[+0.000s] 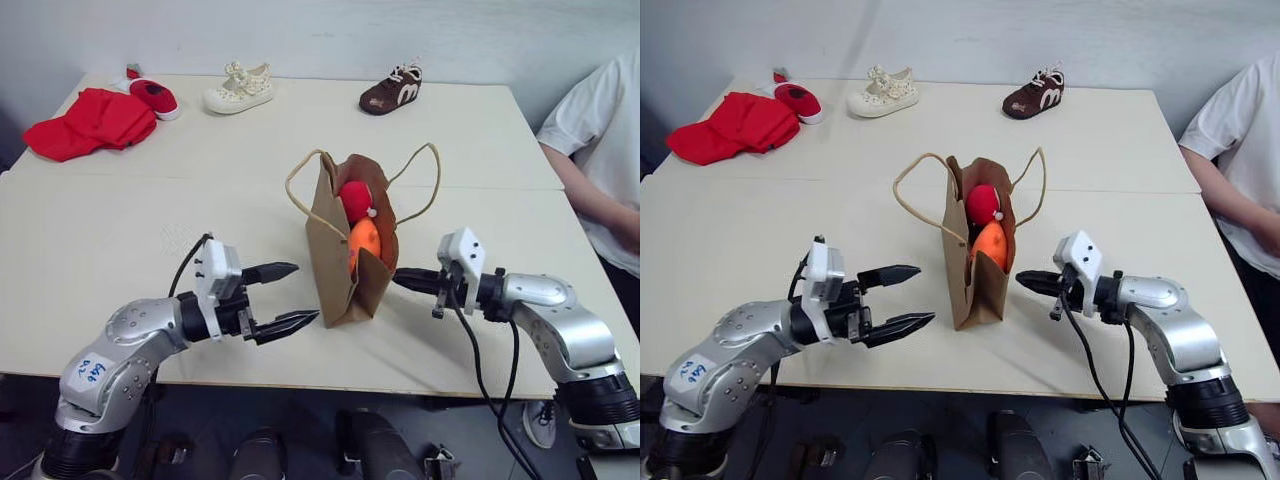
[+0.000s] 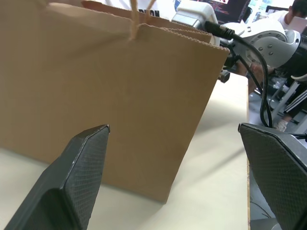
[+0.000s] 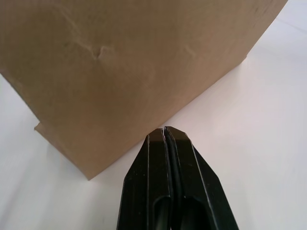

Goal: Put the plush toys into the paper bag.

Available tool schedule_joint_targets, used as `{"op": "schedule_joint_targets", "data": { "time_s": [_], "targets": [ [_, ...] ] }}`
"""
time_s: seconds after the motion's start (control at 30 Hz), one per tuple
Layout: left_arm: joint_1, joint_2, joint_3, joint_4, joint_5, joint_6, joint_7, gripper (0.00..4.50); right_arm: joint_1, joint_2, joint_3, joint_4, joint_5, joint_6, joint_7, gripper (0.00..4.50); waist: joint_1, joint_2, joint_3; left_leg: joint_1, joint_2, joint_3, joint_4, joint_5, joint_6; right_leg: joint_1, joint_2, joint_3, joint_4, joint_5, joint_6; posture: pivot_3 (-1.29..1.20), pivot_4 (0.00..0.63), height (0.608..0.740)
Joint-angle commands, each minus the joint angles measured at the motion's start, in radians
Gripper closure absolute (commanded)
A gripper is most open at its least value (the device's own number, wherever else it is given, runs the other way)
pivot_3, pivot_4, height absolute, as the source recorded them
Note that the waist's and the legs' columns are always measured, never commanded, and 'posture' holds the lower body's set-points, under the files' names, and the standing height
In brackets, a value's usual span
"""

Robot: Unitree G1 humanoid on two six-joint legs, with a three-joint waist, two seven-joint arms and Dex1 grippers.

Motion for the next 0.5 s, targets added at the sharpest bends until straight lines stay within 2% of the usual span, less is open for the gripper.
{"op": "schedule_joint_targets", "data": {
  "time_s": [0.03, 0.5],
  "targets": [
    [-0.021, -0.035, -0.017, -0.038, 0.005, -0.02, 0.039, 0.0, 0.016, 0.04, 0.027, -0.1, 0.038, 0.047, -0.009, 4.46, -0.001, 0.0, 0.0, 0.0, 0.0, 0.0, 0.0, 0.0, 0.0, 0.0, 0.0, 0.0, 0.0, 0.0, 0.0, 0.0, 0.15, 0.74],
    [-0.02, -0.107, -0.047, -0.058, 0.087, -0.085, 0.151, 0.0, -0.05, 0.183, 0.133, -0.096, -0.028, 0.062, -0.077, 4.46, 0.001, 0.0, 0.0, 0.0, 0.0, 0.0, 0.001, 0.0, 0.0, 0.0, 0.0, 0.0, 0.001, 0.0, 0.0, 0.0, 0.15, 0.74]
  ]
}}
